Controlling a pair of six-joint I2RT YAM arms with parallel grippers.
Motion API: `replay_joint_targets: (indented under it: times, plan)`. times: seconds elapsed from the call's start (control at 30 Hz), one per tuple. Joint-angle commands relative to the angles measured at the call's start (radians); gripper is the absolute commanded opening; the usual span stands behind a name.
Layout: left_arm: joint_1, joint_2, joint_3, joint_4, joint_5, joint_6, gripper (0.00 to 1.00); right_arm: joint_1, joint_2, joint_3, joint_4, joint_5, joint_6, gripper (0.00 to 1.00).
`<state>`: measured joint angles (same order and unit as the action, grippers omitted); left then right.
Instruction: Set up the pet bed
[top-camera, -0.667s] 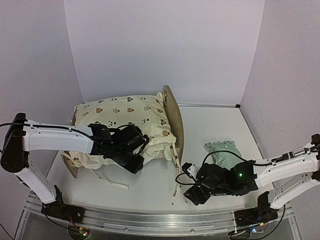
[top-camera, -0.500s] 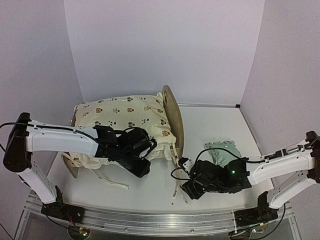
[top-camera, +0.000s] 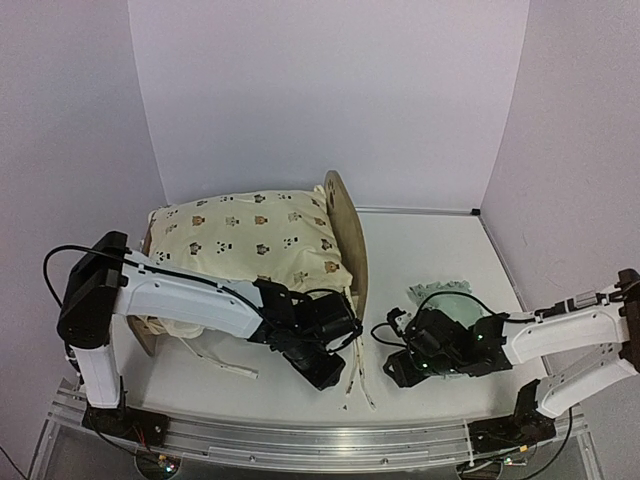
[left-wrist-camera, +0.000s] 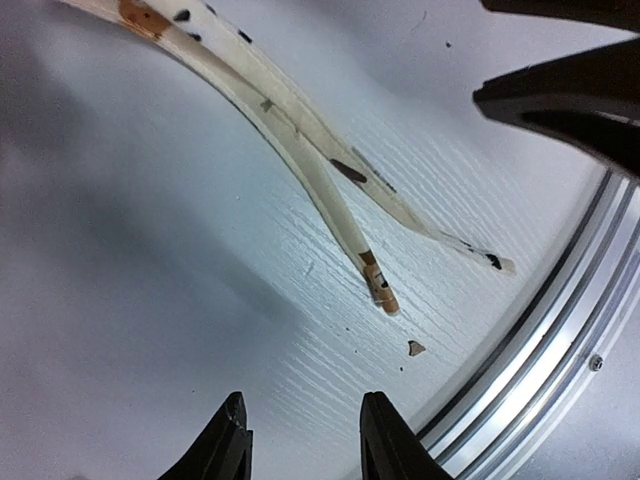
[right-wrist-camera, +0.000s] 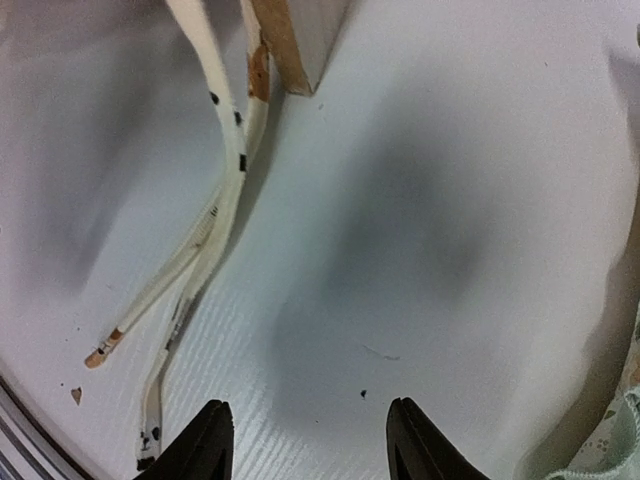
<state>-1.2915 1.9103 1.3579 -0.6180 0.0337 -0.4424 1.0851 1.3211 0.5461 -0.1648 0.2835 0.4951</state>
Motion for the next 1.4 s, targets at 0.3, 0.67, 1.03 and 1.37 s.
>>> replay_joint_targets:
  times: [0.3, 0.67, 1.03, 1.37]
  plan:
    - [-0.069, 0.149, 0.142, 0.044, 0.02, -0.03, 0.43, -0.037, -0.064, -0.071, 0.112, -0.108, 0.065, 0.53]
    - [-0.074, 0.235, 0.172, 0.032, -0.023, -0.032, 0.32, -0.039, -0.074, -0.129, 0.145, -0.135, 0.078, 0.53]
    - [-0.074, 0.183, 0.147, -0.007, -0.111, -0.034, 0.0, -0.039, -0.009, -0.163, 0.278, -0.329, 0.081, 0.38]
    - [-0.073, 0.054, 0.06, -0.074, -0.145, -0.056, 0.0, -0.002, 0.346, -0.038, 0.54, -0.5, 0.13, 0.16]
